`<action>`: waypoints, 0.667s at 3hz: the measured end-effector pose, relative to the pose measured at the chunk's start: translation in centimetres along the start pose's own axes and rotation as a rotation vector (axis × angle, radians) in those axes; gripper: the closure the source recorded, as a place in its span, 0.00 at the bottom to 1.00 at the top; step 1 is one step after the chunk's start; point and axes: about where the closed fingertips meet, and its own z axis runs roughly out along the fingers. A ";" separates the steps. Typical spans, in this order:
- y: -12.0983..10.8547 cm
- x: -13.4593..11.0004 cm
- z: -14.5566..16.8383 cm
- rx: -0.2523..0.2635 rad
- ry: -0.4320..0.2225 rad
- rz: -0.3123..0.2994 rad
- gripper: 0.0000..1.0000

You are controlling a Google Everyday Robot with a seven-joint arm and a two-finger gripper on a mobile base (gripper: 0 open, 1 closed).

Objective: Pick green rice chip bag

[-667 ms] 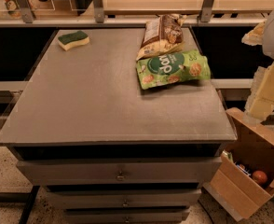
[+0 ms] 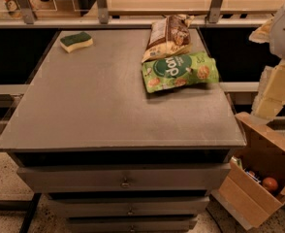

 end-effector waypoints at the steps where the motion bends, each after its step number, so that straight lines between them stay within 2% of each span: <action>1: -2.5 -1.4 1.7 0.023 0.002 -0.035 0.00; 2: -4.8 -3.2 4.9 0.039 0.016 -0.080 0.00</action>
Offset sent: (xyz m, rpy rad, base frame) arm 0.1165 0.0458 -0.0557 -0.0922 -0.0660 0.1067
